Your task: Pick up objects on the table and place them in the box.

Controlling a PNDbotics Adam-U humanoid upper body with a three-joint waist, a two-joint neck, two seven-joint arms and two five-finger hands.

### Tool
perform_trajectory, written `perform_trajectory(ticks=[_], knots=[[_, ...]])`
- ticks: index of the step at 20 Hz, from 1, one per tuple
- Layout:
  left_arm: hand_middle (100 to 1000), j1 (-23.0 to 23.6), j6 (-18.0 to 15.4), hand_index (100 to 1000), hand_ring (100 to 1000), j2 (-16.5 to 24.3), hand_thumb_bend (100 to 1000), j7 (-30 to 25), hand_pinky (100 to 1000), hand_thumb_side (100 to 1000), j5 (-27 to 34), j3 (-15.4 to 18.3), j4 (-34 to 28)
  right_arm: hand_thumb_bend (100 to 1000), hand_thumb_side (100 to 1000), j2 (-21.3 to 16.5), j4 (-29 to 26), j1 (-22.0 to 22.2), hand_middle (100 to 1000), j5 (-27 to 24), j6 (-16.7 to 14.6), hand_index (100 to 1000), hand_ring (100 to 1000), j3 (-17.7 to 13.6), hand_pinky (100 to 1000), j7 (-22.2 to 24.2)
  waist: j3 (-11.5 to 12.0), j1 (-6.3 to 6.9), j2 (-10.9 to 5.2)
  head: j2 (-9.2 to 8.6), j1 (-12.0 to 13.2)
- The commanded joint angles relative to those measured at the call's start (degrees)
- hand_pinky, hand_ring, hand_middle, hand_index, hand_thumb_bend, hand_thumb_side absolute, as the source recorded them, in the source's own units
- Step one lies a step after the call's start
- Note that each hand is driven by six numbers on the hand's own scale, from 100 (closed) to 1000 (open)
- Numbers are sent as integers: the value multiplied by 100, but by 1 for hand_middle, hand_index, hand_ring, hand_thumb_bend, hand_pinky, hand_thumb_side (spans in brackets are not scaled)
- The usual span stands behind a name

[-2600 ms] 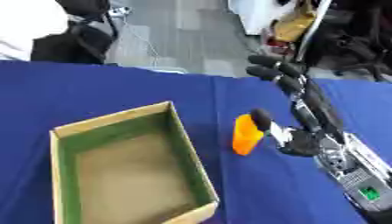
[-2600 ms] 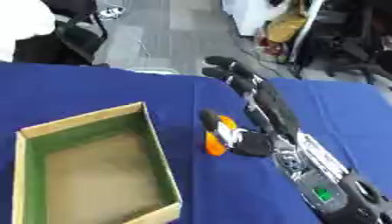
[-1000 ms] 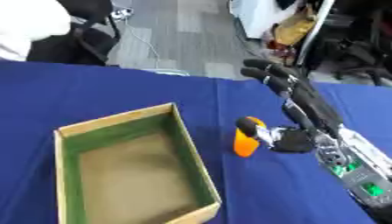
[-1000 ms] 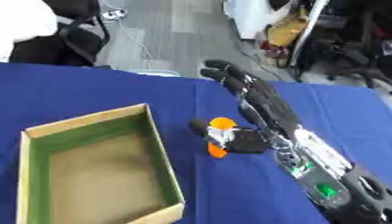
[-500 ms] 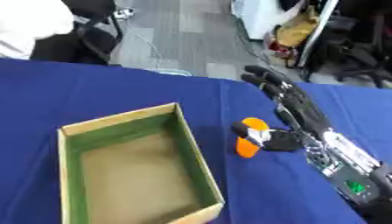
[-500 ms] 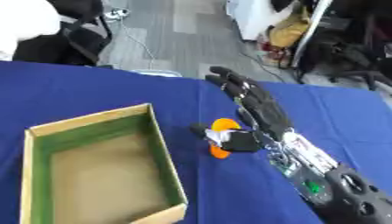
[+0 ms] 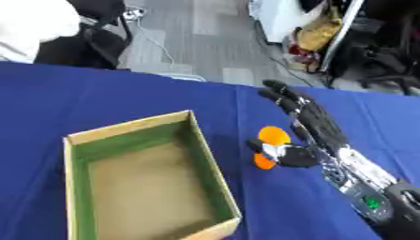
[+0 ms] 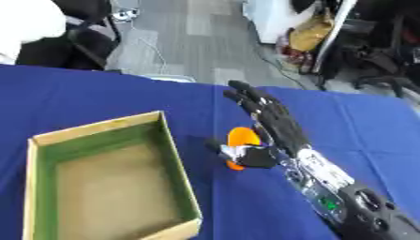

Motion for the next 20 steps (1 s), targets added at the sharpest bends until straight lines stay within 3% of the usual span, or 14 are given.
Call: perform_trajectory(ticks=[1, 20], knots=[[878, -83, -4, 801, 853, 51, 177, -19, 990, 867, 3, 11, -81, 621, 1000, -54, 27, -68, 927, 69, -12, 913, 845, 9, 829, -58, -19, 34, -108, -61, -7], [878, -120, -17, 801, 854, 33, 177, -55, 989, 868, 34, -21, -81, 643, 1000, 24, 616, -198, 919, 323, -75, 909, 836, 92, 789, 38, 10, 31, -88, -148, -8]])
